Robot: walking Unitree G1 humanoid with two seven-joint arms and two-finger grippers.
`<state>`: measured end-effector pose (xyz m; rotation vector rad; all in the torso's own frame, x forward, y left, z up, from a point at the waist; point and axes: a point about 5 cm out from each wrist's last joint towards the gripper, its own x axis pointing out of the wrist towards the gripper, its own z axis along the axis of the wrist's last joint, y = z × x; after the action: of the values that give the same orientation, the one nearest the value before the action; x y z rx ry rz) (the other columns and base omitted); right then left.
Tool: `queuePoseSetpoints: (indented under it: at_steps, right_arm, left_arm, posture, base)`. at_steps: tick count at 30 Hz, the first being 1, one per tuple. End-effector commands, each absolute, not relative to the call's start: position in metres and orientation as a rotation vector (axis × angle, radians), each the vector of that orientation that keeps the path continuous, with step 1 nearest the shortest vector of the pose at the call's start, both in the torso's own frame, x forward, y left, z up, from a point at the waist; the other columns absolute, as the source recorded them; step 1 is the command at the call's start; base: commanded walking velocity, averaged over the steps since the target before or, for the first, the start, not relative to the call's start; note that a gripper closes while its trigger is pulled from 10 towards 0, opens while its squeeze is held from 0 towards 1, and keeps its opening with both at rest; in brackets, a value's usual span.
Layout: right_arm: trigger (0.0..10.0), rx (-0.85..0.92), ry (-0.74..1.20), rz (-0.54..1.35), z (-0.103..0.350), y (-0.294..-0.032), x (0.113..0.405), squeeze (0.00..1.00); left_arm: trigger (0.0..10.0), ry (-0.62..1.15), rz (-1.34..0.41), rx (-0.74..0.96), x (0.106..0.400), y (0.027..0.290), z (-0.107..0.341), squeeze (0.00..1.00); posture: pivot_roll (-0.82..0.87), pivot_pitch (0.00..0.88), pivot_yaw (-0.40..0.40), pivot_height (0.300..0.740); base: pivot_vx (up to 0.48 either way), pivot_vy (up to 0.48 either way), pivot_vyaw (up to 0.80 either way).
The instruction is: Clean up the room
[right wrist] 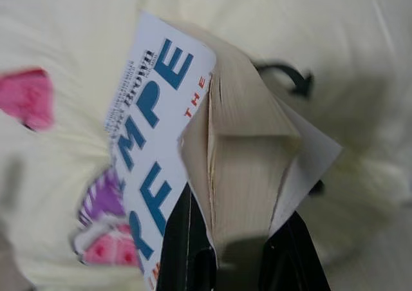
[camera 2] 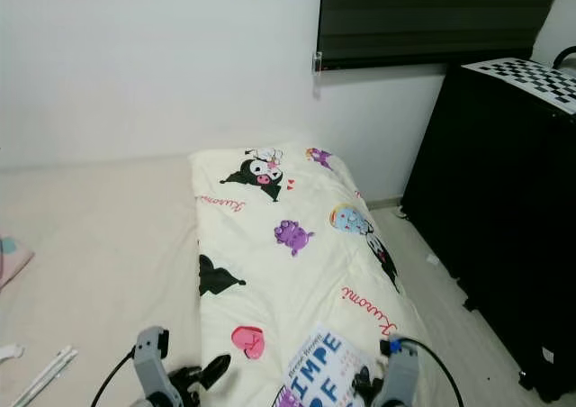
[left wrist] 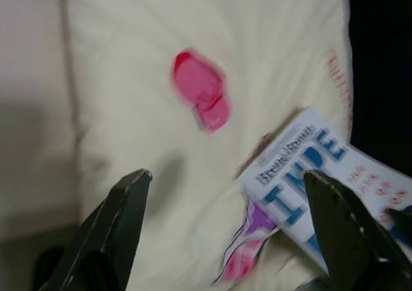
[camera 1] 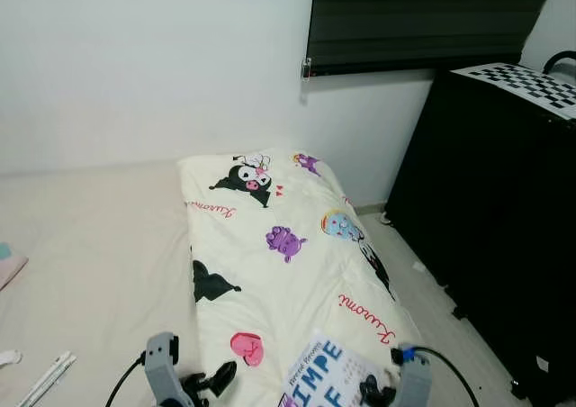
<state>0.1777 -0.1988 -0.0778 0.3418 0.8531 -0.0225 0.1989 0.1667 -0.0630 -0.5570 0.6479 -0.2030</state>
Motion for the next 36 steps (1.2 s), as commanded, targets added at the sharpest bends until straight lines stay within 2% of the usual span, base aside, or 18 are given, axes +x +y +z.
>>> queuePoseSetpoints:
  at_steps: [1,2,4,6,8,13,19,21,36]
  right_arm:
    - [10.0,0.264,1.008,-0.092,-0.095,-0.207,0.143,0.00]
    - [10.0,0.264,1.008,-0.092,-0.095,-0.207,0.143,0.00]
    - [10.0,0.200,1.072,-0.142,-0.101,-0.214,0.126,0.00]
    - [10.0,0.200,1.072,-0.142,-0.101,-0.214,0.126,0.00]
    - [10.0,0.152,1.127,-0.171,-0.105,-0.220,0.109,0.00]
    - [10.0,0.112,1.177,-0.172,-0.108,-0.225,0.096,0.00]
    - [10.0,0.051,1.197,-0.139,-0.109,-0.224,0.096,0.00]
    - [10.0,0.009,1.202,-0.111,-0.109,-0.221,0.098,0.00]
    - [10.0,-0.186,1.232,-0.002,-0.110,-0.215,0.101,0.00]
  left_arm:
    - [10.0,0.714,-0.148,-0.498,0.187,0.175,-0.071,0.00]
    - [10.0,0.714,-0.148,-0.498,0.187,0.175,-0.071,0.00]
    - [10.0,0.751,-0.095,-0.498,0.178,0.183,-0.077,0.00]
    - [10.0,0.751,-0.095,-0.498,0.178,0.183,-0.077,0.00]
    - [10.0,0.796,-0.051,-0.498,0.165,0.191,-0.083,0.00]
    - [10.0,0.876,-0.037,-0.456,0.143,0.200,-0.091,0.00]
    - [10.0,0.955,-0.057,-0.363,0.131,0.200,-0.097,0.00]
    - [10.0,0.998,-0.058,-0.276,0.129,0.200,-0.099,0.00]
    - [10.0,1.059,-0.036,-0.206,0.125,0.202,-0.102,0.00]
  posture:
    - [-0.02,0.000,-0.059,0.740]
    - [-0.02,0.000,-0.059,0.740]
    - [-0.02,0.000,-0.060,0.740]
    - [-0.02,0.000,-0.060,0.740]
    - [-0.02,0.000,-0.060,0.740]
    - [-0.01,0.000,-0.057,0.740]
    - [-0.01,0.000,-0.054,0.740]
    - [-0.01,0.000,-0.049,0.740]
    - [-0.01,0.000,-0.057,0.740]
  base:
    - [0.000,0.000,0.00]
    - [0.000,0.000,0.00]
    - [0.000,0.000,0.00]
    - [0.000,0.000,0.00]
    - [0.000,0.000,0.00]
    - [0.000,0.000,0.00]
    - [0.000,0.000,0.00]
    - [0.000,0.000,0.00]
    - [0.000,0.000,0.00]
